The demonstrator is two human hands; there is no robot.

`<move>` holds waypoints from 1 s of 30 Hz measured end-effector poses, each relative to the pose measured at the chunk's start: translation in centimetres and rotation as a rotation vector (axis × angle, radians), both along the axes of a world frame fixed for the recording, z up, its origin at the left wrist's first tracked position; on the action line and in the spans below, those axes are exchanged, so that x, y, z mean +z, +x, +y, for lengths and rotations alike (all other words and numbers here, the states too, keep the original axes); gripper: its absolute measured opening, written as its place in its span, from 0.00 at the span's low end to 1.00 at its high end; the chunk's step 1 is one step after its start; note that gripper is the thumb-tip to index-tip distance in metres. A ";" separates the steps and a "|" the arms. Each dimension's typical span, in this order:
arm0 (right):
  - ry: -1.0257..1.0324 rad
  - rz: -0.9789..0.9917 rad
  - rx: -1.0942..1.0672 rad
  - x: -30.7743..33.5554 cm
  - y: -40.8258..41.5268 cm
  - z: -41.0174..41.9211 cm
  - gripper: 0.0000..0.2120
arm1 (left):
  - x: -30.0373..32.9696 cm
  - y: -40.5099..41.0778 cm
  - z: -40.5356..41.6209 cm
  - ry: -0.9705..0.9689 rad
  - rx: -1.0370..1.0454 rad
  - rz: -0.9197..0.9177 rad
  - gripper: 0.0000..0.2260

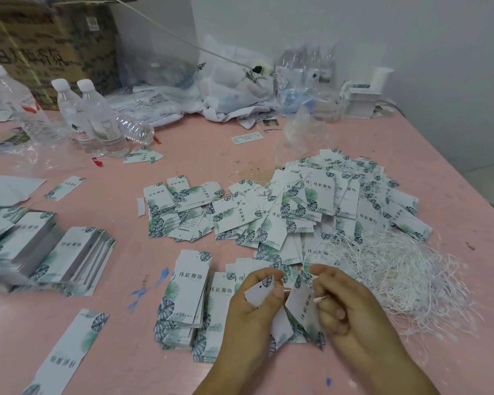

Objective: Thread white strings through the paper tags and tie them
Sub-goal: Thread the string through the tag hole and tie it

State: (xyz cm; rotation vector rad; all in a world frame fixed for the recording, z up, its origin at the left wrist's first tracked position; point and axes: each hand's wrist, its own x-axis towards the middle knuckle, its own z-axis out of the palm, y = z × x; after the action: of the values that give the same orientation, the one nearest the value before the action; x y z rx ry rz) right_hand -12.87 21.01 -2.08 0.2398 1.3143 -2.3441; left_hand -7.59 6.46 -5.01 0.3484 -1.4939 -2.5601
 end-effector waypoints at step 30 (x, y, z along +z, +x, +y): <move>0.770 0.803 -0.064 -0.5 2.2 -1.9 0.14 | -1.1 0.0 0.4 -0.232 -0.028 0.032 0.12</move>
State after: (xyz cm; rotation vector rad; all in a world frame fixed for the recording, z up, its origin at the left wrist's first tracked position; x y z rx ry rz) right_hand -10.63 19.16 -2.60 -0.5019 2.5806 -1.9021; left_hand -7.61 6.84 -6.08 0.2554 -1.7711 -2.3658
